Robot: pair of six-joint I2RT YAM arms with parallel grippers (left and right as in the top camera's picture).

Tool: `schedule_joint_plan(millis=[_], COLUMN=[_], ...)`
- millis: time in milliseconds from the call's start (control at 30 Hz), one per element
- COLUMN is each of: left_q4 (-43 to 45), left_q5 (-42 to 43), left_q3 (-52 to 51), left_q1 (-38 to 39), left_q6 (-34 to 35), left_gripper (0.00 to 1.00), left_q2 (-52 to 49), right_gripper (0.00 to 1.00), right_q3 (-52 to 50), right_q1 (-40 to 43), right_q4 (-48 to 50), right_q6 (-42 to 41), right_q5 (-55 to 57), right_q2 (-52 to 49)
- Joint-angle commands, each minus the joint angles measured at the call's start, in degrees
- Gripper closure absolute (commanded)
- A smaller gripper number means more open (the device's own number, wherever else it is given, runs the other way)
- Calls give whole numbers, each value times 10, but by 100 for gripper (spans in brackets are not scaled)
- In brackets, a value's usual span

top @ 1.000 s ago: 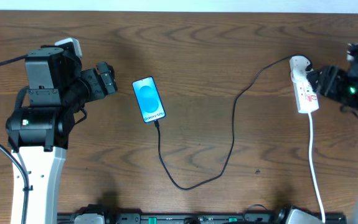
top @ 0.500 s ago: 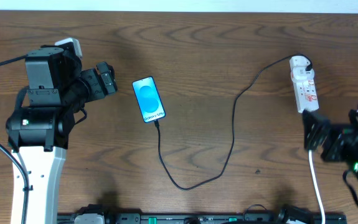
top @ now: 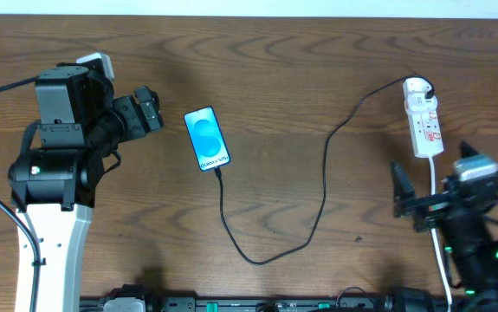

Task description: Plug charger to phone and switch on socket

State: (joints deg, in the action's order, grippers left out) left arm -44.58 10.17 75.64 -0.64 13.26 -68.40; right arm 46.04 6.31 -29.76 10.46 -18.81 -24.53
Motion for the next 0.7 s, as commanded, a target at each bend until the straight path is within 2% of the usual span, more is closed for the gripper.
schedule_joint_plan(millis=[0,167,367,500,667], left_q4=[0,0,0,0,0], left_q5=[-2,-2,-2,-2,-2], left_q3=[0,0,0,0,0], left_q1=[-2,-2,-2,-2,-2], left_q6=[-3,-3,-3,-3,-3], left_gripper=[4,4,4,4,4], left_q2=[-1,-1,-1,-1,-1], right_gripper=[1,1,1,1,1], right_q3=[-129,-286,-405,-450,-451], right_q1=[-18,-40,-71,-80,-82], right_q4=[83,189,234,248,250], right_q6=[6,6,5,4,3], right_q5=[36,61,78,78,81], right_q2=[59,139,216,242,242])
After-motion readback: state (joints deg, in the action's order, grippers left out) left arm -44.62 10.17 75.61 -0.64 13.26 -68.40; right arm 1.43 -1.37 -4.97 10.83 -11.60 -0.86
